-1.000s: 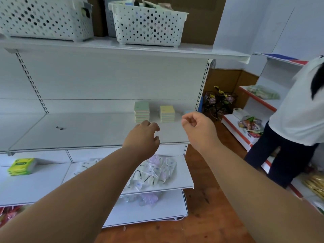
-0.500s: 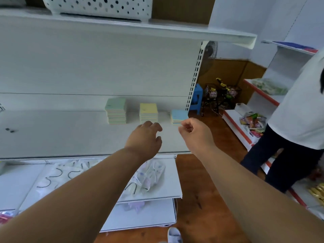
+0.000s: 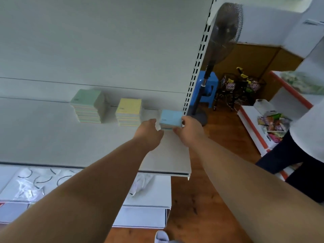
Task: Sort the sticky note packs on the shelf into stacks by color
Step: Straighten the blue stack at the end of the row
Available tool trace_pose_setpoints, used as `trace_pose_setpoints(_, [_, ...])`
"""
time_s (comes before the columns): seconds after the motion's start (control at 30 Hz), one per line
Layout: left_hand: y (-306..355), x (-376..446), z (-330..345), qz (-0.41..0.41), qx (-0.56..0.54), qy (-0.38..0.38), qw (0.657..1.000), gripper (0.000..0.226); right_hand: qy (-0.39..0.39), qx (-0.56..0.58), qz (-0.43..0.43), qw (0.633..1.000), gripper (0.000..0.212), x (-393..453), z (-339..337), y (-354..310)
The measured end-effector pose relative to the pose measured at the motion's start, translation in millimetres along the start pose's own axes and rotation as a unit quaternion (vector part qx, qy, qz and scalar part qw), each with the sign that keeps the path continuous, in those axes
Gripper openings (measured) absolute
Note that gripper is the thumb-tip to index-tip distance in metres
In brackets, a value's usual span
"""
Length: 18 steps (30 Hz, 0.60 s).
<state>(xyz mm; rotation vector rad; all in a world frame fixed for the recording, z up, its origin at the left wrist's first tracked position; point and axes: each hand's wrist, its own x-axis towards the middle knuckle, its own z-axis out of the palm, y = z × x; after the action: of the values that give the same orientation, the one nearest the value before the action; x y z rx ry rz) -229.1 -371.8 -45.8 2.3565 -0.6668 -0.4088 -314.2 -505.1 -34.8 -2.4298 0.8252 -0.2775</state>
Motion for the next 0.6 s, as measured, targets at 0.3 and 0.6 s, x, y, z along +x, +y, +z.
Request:
trace_pose_setpoints(0.3, [1.6, 16.3, 12.0, 0.000, 0.008, 0.082, 0.997, 0.032, 0.030, 0.017, -0.001, 0.999, 0.036, 13.5, 0.2, 11.1])
trace_pose_setpoints(0.6, [-2.0, 23.2, 19.5, 0.009, 0.019, 0.100, 0.995, 0.027, 0.064, 0.021, 0.003, 0.998, 0.041, 3.8, 17.6, 15.3])
